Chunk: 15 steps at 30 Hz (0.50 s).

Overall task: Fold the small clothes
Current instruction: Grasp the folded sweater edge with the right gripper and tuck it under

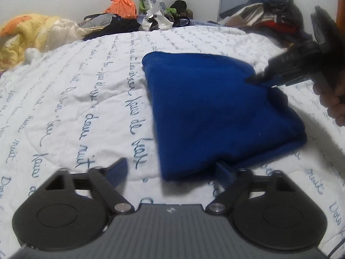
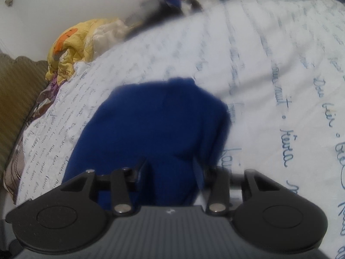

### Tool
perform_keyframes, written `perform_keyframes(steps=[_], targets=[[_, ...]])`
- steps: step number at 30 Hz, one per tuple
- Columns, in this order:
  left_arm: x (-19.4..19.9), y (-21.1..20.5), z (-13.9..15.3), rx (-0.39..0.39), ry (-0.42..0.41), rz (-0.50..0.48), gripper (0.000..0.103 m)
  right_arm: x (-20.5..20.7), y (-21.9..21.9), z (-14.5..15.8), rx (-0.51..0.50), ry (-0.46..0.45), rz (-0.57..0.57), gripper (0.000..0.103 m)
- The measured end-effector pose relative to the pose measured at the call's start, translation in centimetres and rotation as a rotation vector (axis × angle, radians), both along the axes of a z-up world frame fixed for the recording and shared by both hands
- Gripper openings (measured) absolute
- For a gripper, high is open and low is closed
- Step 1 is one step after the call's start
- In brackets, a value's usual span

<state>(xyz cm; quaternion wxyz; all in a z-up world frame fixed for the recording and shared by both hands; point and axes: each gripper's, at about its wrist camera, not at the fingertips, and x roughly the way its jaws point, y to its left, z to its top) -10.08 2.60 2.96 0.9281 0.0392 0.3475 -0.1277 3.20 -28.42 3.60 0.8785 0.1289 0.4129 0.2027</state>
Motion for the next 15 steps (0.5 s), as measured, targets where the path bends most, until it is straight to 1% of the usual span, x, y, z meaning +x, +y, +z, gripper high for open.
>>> perform_keyframes(steps=[1, 2, 4, 5, 6, 7, 9, 10, 11, 12, 13, 14, 15], targets=[[0.1, 0.2, 0.3, -0.018, 0.001, 0.001, 0.039, 0.1, -0.1, 0.2, -0.008, 0.002, 0.009, 0.018], [0.4, 0.4, 0.6, -0.036, 0.021, -0.008, 0.023, 0.1, -0.4, 0.7, -0.001, 0.007, 0.015, 0.010], [0.4, 0.7, 0.7, -0.027, 0.039, -0.024, 0.023, -0.4, -1.2, 1.6, -0.007, -0.010, 0.025, 0.008], [0.2, 0.7, 0.5, -0.026, 0.032, -0.034, 0.024, -0.4, -1.7, 1.3, -0.021, -0.003, 0.010, 0.008], [0.1, 0.8, 0.4, -0.029, 0.028, -0.042, 0.025, -0.3, -1.9, 0.3, -0.030, 0.016, 0.006, 0.008], [0.1, 0.9, 0.5, -0.039, 0.038, -0.049, 0.028, -0.5, -2.1, -0.3, -0.010, 0.003, 0.008, 0.008], [0.0, 1.7, 1.0, -0.114, 0.076, -0.063, 0.057, -1.4, -2.6, 0.1, 0.036, -0.020, -0.018, 0.011], [-0.1, 2.3, 1.3, -0.168, 0.088, -0.059, 0.089, -1.8, -3.0, 0.4, 0.066, -0.017, -0.035, 0.018], [-0.2, 3.1, 1.6, -0.226, 0.087, -0.047, 0.100, -2.4, -3.4, 0.8, 0.092, 0.000, -0.044, 0.035], [-0.3, 4.0, 1.8, -0.286, 0.090, -0.030, 0.099, -2.9, -3.8, 0.9, 0.120, 0.021, -0.049, 0.047], [0.3, 4.6, 1.7, -0.345, 0.129, -0.010, 0.099, -3.6, -4.2, 0.7, 0.157, 0.039, -0.044, 0.068], [1.2, 5.2, 1.3, -0.410, 0.184, 0.016, 0.095, -4.2, -4.2, 0.3, 0.185, 0.072, -0.017, 0.071], [2.2, 5.7, 0.8, -0.469, 0.241, 0.040, 0.092, -4.5, -3.9, -0.3, 0.189, 0.122, 0.016, 0.071]])
